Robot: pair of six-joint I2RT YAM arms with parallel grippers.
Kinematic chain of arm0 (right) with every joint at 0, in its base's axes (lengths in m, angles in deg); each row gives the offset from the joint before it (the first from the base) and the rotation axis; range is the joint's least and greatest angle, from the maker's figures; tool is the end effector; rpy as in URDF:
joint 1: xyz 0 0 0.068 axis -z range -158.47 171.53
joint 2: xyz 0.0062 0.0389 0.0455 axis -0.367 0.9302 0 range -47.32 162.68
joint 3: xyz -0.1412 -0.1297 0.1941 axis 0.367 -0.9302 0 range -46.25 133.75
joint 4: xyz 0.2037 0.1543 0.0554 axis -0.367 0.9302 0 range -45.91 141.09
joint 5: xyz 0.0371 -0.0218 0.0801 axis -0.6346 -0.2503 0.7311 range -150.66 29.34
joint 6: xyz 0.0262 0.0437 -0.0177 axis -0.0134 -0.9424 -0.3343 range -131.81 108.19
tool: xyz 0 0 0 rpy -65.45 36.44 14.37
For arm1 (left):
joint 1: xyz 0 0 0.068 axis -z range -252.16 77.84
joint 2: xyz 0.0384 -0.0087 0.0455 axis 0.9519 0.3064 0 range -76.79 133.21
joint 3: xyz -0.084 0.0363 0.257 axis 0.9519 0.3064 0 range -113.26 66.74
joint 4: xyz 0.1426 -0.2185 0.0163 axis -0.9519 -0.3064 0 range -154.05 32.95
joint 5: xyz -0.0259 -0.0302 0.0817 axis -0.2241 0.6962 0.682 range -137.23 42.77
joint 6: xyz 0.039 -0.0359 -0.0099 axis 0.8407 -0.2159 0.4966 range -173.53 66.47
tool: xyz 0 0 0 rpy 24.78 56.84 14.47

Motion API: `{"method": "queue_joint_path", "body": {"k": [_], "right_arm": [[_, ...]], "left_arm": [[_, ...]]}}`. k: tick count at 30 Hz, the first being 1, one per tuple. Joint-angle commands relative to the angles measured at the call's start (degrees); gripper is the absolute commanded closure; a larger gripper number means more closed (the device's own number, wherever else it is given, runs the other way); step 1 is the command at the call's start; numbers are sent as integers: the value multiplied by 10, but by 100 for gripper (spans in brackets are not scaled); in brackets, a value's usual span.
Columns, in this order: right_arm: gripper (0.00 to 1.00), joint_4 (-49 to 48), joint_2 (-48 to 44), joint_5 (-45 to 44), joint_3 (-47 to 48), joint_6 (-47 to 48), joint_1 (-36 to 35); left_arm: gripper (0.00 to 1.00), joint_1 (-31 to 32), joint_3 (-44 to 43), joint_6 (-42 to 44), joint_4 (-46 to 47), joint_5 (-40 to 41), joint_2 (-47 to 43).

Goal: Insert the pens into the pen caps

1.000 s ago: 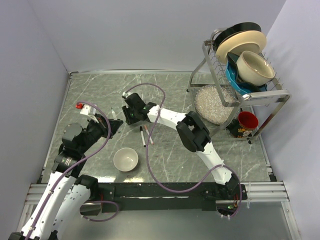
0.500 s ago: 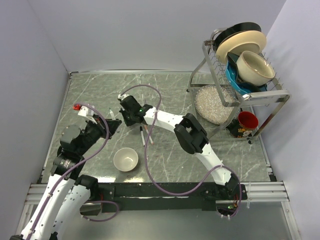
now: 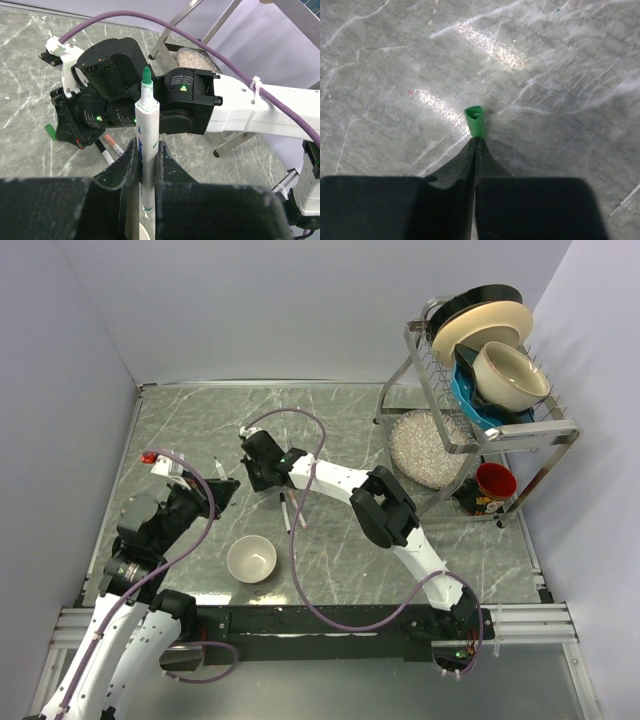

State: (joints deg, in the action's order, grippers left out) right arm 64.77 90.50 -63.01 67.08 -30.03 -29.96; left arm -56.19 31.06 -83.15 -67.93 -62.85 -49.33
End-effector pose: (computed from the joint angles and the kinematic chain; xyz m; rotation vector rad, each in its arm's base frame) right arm 0.3379 0.4222 0.1660 -0.6745 2.3292 0.5308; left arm 0.1202 -0.0445 0.3246 0.0185 1.6805 -0.8270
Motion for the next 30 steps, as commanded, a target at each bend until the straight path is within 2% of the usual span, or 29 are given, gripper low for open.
{"method": "queue_joint_path", "body": {"k": [1, 8, 11, 13, 14, 18, 21, 30], "right_arm": [[86, 0, -36, 6, 12, -13, 14], [73, -9, -33, 22, 24, -6, 29], [58, -11, -29, 22, 31, -14, 30], [57, -8, -28, 22, 40, -34, 31], [53, -17, -31, 21, 39, -61, 30], [31, -28, -24, 59, 35, -117, 27], [28, -50, -12, 85, 35, -112, 24], [30, -52, 22, 97, 71, -62, 16]], "left_arm": [[99, 0, -6, 5, 12, 13, -10], [99, 0, -6, 6, 9, 21, -13], [99, 0, -7, 5, 9, 23, -12], [99, 0, -7, 5, 9, 25, -12], [99, 0, -7, 6, 9, 27, -13], [99, 0, -8, 6, 10, 44, -29], [99, -1, -4, 4, 6, 66, -53], [99, 0, -4, -1, -1, 105, -80]]}}
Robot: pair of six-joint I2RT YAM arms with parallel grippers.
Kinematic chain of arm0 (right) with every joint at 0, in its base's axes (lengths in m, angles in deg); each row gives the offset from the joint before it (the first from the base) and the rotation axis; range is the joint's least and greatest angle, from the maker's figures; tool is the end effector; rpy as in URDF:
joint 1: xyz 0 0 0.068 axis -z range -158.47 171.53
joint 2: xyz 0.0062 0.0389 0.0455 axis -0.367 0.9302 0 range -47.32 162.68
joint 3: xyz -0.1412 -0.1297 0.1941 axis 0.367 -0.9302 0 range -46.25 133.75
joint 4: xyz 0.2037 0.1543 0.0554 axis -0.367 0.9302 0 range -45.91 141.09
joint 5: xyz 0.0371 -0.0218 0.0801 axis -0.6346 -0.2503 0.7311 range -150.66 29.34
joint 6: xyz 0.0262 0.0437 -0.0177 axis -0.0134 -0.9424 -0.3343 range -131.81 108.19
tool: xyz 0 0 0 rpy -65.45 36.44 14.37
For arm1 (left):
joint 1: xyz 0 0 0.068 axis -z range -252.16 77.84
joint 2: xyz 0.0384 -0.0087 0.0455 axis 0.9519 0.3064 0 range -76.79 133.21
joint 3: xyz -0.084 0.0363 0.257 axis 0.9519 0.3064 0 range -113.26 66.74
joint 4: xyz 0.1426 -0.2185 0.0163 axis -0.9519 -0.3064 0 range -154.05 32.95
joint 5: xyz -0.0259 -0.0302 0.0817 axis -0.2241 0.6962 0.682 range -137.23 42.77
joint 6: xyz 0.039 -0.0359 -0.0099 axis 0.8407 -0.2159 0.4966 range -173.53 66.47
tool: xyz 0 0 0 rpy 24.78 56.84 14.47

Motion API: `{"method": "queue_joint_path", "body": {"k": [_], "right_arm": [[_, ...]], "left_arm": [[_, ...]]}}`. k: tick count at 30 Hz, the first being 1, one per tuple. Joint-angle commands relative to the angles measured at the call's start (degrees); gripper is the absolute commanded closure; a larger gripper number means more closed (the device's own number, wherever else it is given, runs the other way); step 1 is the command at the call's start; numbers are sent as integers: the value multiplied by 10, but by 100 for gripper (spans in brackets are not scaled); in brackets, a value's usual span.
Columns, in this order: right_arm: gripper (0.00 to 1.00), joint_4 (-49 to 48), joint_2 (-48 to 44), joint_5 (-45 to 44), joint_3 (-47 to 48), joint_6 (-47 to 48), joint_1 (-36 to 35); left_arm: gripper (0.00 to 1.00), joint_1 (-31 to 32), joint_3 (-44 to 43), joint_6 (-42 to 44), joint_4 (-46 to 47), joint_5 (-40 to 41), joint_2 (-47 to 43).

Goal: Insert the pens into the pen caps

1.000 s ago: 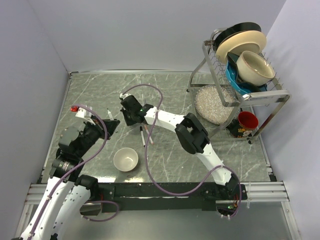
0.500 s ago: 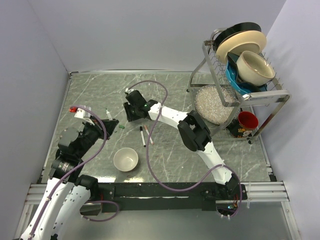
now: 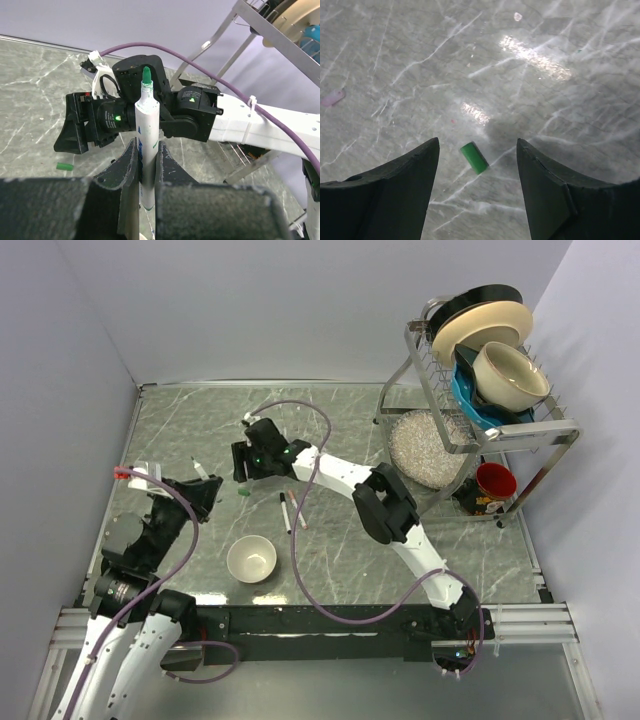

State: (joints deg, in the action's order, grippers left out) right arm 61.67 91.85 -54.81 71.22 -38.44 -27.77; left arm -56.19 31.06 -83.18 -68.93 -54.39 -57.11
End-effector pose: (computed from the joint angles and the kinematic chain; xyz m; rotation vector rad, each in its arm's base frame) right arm 0.3588 0.4226 0.1819 -0.5254 2.3271 0.7915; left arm 0.0944 -0.0317 0.3355 -0.0807 1.5417 -0.7305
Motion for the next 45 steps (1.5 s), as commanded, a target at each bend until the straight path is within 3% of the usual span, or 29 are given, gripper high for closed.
{"method": "queue_joint_path", "body": {"k": [1, 28, 36, 45], "right_arm": [[30, -27, 9, 22, 28, 25, -7], [37, -27, 64, 141, 74, 51, -32], [39, 9, 42, 138, 36, 96, -45], [43, -5, -19, 87, -79, 106, -43]], "left_arm": [[99, 0, -4, -1, 9, 19, -1], [99, 0, -4, 1, 7, 22, -1], [99, -1, -4, 0, 6, 23, -3], [99, 0, -4, -3, 4, 24, -3]]}}
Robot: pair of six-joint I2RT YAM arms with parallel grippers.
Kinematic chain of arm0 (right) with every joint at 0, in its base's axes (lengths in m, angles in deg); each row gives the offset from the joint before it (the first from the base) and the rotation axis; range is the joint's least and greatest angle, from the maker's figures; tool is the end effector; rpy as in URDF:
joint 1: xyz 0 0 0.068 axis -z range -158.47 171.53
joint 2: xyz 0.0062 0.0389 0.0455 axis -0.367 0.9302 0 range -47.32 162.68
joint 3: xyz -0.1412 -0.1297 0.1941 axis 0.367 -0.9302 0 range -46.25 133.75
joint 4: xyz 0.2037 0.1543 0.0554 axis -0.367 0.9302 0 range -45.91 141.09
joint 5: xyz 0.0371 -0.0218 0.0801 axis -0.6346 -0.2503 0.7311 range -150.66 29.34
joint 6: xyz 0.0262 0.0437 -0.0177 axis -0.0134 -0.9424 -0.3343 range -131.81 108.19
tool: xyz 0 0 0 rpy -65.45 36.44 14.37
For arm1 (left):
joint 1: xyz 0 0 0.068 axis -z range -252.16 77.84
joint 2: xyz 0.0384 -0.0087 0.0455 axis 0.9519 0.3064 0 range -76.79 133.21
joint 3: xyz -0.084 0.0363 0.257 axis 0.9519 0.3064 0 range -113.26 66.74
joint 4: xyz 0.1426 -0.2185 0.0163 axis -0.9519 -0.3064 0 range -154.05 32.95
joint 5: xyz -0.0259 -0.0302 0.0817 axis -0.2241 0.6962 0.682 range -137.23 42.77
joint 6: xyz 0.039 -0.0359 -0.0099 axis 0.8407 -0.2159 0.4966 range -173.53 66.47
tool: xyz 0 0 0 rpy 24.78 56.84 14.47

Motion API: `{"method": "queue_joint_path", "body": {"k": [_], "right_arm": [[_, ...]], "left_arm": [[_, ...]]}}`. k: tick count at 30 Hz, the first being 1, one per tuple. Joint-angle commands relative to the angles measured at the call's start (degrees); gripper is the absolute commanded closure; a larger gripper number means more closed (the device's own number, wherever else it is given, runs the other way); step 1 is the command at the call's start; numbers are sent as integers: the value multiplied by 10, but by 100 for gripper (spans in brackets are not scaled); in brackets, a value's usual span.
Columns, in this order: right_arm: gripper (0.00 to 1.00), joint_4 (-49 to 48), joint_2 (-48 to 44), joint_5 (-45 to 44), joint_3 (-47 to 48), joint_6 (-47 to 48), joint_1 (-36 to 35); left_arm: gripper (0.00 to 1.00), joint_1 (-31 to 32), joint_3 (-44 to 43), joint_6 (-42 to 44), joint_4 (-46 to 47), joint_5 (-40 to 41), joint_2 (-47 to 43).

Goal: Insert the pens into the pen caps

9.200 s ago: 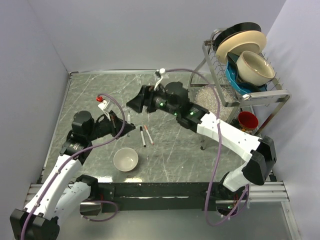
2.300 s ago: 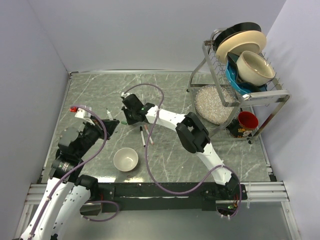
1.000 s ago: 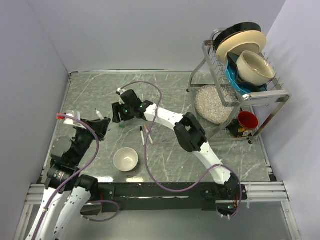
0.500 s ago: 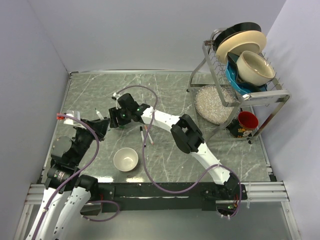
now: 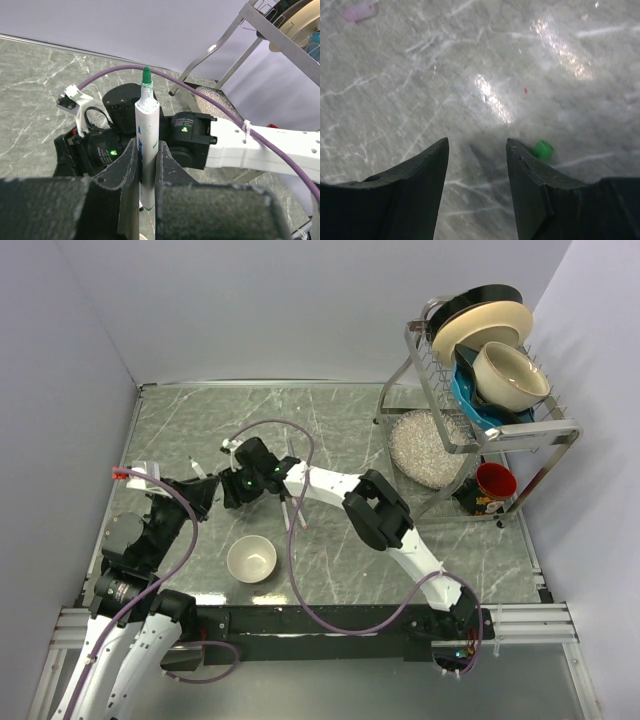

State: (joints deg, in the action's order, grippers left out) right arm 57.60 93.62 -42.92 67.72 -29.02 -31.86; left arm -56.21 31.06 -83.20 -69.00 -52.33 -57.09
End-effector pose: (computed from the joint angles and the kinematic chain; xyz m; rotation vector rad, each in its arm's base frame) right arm 0.3210 0.4501 0.1521 -0.9224 2.2595 0.9588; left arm 0.0949 -0.0305 0.3353 -0.1110 1.5378 -0.7038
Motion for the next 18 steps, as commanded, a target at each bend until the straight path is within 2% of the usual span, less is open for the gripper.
{"method": "queue_joint_path", "body": {"k": [1, 12, 18], "right_arm": [[43, 35, -41, -38, -52, 9, -2], [44, -7, -104, -72, -84, -27, -5], [44, -11, -110, -91, -77, -24, -3]], "left_arm": [[99, 1, -4, -3, 4, 4, -5], [99, 1, -4, 2, 2, 5, -5], [99, 1, -5, 3, 3, 6, -4]]}}
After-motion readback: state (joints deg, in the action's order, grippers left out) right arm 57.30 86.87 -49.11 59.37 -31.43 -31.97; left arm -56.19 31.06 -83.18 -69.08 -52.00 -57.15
